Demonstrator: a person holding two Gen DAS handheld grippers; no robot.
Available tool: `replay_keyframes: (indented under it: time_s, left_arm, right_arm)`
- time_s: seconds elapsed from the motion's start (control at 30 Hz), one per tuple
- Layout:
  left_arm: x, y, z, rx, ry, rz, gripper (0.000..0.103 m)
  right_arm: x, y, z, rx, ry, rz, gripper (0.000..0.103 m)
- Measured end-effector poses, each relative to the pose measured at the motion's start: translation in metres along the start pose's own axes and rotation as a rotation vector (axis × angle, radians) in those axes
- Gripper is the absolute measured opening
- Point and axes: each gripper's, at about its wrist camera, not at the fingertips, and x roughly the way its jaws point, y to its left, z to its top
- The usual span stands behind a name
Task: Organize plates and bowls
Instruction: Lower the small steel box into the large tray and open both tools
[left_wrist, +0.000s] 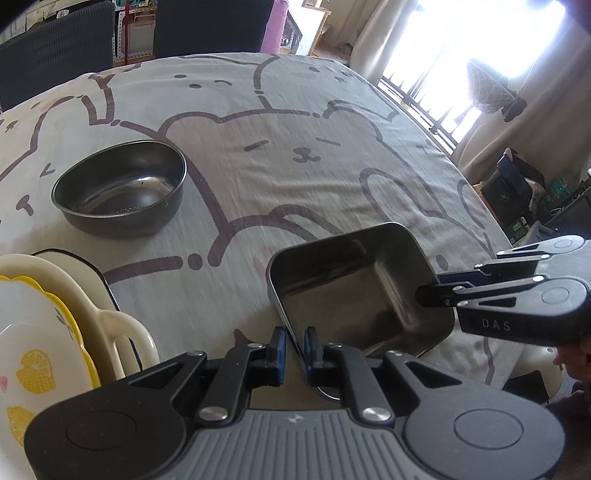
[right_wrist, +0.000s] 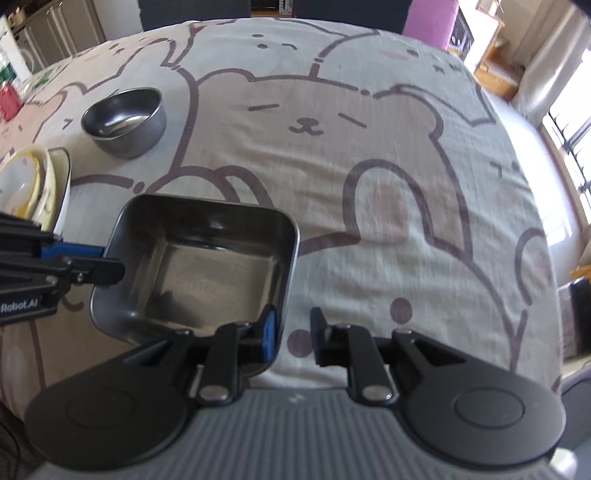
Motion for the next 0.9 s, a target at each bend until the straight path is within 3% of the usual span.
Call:
replay_keyframes:
  time_s: [0.23, 0.73, 0.87, 0.9]
  left_arm:
    - [0.003, 0.002, 0.005, -0.01, -0.006, -0.004, 0.014]
    - [0.003, 0.007, 0.009, -0.035, -0.013, -0.014, 0.015]
    - [-0.003, 0.005, 0.011, -0.007, -0.029, -0.014, 0.04]
    - [-0.006, 0.005, 0.012, -0.008, -0.032, -0.016, 0.045]
  right_arm:
    - [0.008, -0.009, 0.009, 0.054, -0.02, 0.042, 0.009]
    - [0.015, -0.013, 0.015, 0.056, -0.037, 0.069, 0.01]
    - [0.015, -0.012, 0.013, 0.037, -0.041, 0.049, 0.026]
    - [0.014, -0.012, 0.013, 0.042, -0.041, 0.046, 0.034]
